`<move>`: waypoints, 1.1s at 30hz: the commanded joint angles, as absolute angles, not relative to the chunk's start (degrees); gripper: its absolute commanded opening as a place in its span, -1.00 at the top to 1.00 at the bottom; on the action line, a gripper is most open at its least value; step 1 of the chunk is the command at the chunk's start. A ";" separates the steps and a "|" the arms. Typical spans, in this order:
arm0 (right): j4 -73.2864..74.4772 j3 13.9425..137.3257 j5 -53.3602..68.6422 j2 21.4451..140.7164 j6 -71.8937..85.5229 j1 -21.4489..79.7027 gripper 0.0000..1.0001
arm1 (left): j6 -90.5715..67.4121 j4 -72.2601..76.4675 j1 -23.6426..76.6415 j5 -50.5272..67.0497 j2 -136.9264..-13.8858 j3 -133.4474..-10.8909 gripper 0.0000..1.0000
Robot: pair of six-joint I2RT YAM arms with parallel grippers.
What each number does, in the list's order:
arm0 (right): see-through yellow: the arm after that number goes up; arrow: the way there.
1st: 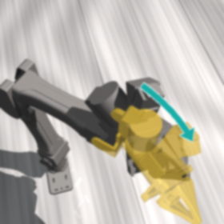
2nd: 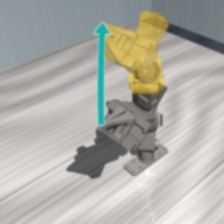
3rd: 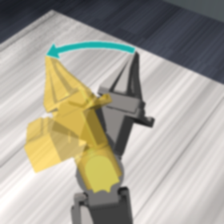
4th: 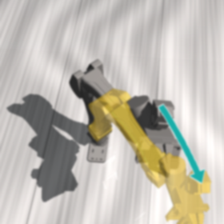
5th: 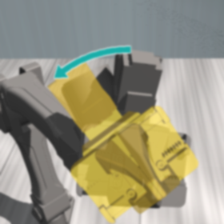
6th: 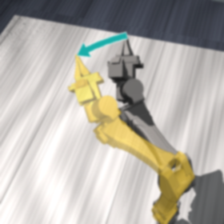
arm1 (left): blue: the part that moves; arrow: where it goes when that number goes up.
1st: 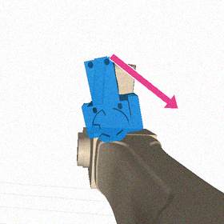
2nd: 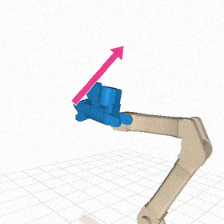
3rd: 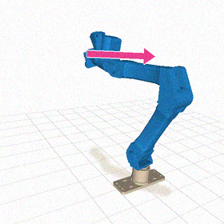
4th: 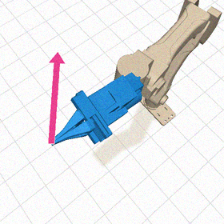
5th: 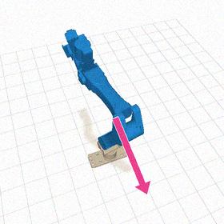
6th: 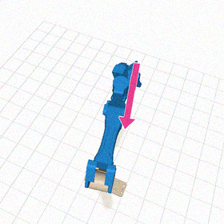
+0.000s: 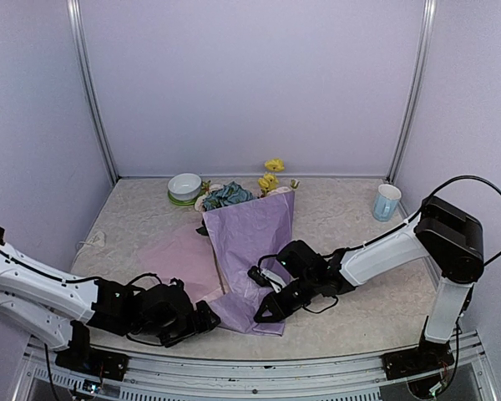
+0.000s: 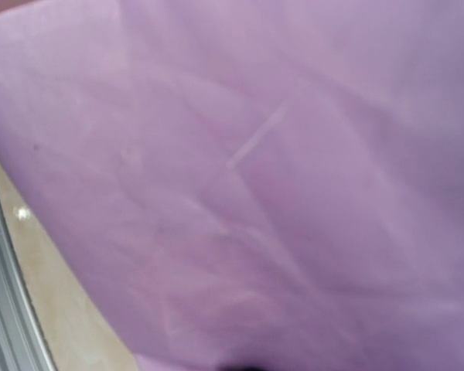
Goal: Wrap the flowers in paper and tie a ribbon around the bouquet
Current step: Pick up the two-thirds-folded wrapping paper from the center of the board.
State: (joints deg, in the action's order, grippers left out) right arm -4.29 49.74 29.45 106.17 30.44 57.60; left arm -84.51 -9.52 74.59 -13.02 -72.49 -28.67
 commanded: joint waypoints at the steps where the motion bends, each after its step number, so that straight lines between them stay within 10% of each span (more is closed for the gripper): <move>1: 1.30 49.00 27.51 107.05 29.25 58.85 0.84 | -88.68 -9.32 72.61 -14.24 -74.61 -28.71 -0.92; 14: 1.05 49.01 28.03 106.78 28.47 58.85 0.84 | -87.46 1.44 64.60 -11.87 -73.35 -21.70 -0.58; 23: 0.12 47.35 27.75 106.08 29.33 58.81 0.84 | -88.03 -0.55 64.99 -12.50 -75.05 -23.64 0.36; 33: -0.08 47.50 28.19 107.64 29.39 58.87 0.85 | -90.31 -1.45 66.79 -16.89 -70.04 -21.28 0.86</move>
State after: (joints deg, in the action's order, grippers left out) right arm -4.67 49.17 29.39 105.84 29.41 57.91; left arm -91.42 -0.95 66.43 -15.18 -69.21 -20.73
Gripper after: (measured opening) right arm 0.077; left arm 0.131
